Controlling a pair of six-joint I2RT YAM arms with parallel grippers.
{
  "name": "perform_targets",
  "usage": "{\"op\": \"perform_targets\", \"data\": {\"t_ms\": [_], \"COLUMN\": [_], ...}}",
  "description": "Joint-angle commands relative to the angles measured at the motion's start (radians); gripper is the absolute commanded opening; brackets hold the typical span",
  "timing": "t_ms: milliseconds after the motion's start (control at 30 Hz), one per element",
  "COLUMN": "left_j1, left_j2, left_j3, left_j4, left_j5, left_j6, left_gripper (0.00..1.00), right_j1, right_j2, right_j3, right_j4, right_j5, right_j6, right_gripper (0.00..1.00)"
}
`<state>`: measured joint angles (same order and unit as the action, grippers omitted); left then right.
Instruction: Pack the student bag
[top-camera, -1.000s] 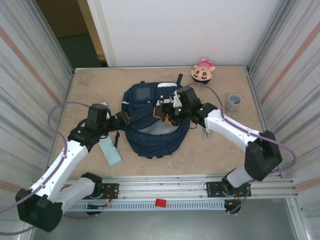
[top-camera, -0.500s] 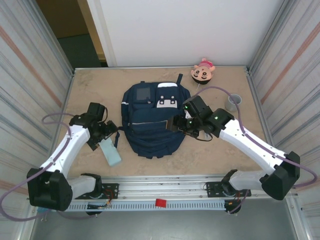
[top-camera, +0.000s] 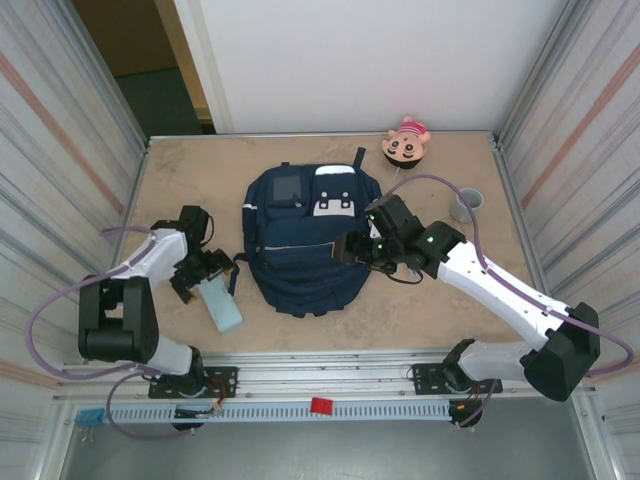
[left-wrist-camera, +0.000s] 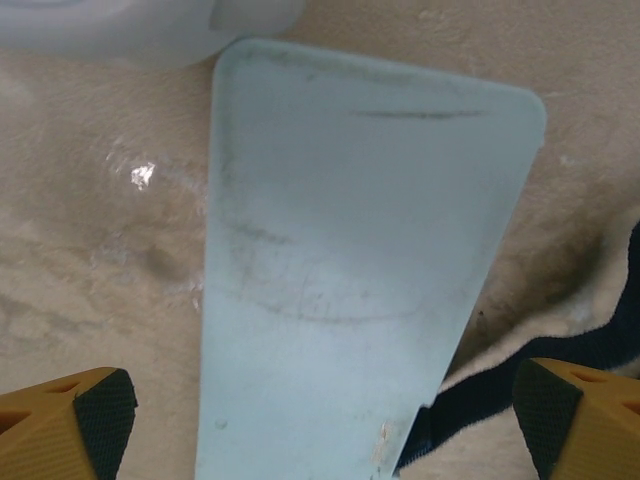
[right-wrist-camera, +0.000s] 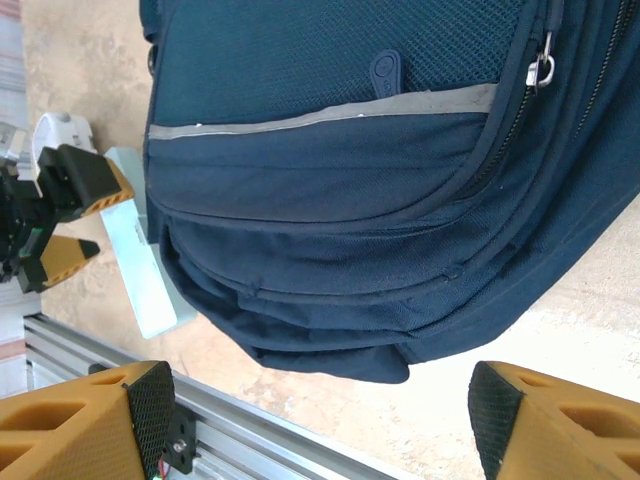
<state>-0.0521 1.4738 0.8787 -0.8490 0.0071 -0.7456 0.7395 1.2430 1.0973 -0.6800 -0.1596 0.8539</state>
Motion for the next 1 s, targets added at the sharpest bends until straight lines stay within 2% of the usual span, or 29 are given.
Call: {"op": "perform_targets", "data": {"t_ms": [0,133,367,533,667,800,900,967], "left_j1": [0.021,0.037,0.049,0.049,0.048,0.048,0.049,0.049], "left_j2": [0.040,0.088,0.120,0.090,0.010,-0.111,-0.224,-0.295], "left_j3": [0.025,0.049,0.041,0.019,0.001,0.006,0.023,0.036], "left_j4": [0.039,0.057,0.093,0.106,0.101,0.064,0.034,0.021], "left_j5": [0.006,-0.010,-0.007,0.007,0.047,0.116,0.172,0.210], "left_j6": [0.047,0.069,0.061,0.035,-0.004,-0.073,-0.137,-0.186], "left_gripper": [0.99,0.96,0.82,0.73,0.65,0.63,0.62,0.62], "right_j1": [0.002,0.003,0.002,0.001,0.003,0.013,0.043,0.062], "right_j2": [0.003,-0.002,-0.023,-0.031,-0.043,-0.069,-0.113,-0.137], "right_j3": [-0.008,-0.016,-0.032,-0.037,-0.044,-0.070,-0.126,-0.194], "right_j4": [0.013,0.016,0.023,0.025,0.051,0.101,0.226,0.386], "right_j5": [0.008,0.006,0.019,0.028,0.026,0.045,0.060,0.026], "right_j6": [-0.028,-0.031,-0.026,-0.017,-0.009,0.003,0.015,0.036], "right_gripper": [0.78,0.78,0.77,0.77,0.77,0.76,0.76,0.76]}}
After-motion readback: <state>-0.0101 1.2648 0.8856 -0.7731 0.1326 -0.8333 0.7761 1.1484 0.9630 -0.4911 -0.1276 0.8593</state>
